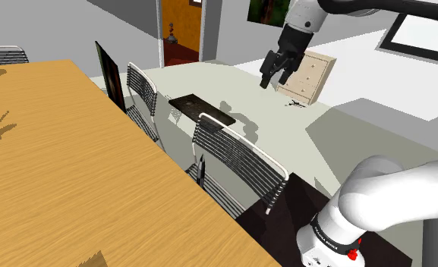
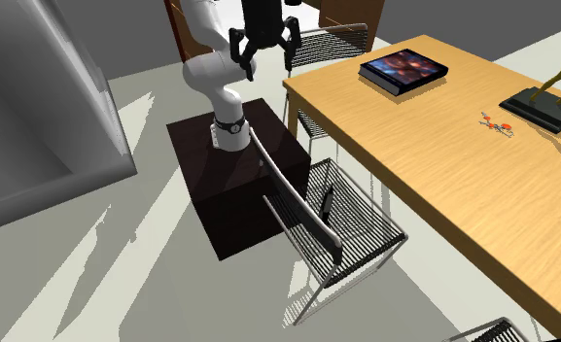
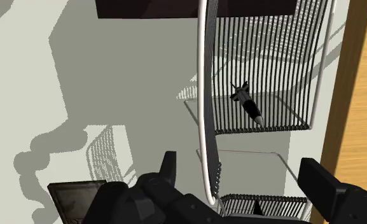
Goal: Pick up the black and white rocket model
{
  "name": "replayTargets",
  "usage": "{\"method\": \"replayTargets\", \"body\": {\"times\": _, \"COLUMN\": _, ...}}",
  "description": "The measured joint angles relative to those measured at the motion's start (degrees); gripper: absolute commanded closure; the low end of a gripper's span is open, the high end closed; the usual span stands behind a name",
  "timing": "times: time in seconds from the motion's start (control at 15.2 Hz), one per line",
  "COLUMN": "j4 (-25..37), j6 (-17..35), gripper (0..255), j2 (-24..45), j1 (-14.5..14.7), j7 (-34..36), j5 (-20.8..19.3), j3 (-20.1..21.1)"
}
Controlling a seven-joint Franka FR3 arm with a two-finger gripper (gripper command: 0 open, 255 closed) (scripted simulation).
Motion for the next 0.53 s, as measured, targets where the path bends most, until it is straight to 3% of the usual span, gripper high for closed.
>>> {"method": "replayTargets", "body": {"times": 0.13, "j4": -1.3, "j6": 1.2, "gripper": 0, "j2": -0.6, "j1": 0.0, "j7": 0.5, "j5": 0.0, "j3": 0.4}}
{"method": "replayTargets", "body": {"times": 0.53, "j4": -14.6, "j6": 16.0, "gripper": 0, "j2": -4.8, "j1": 0.2, "j7": 8.3, "j5": 0.3, "j3": 7.6}}
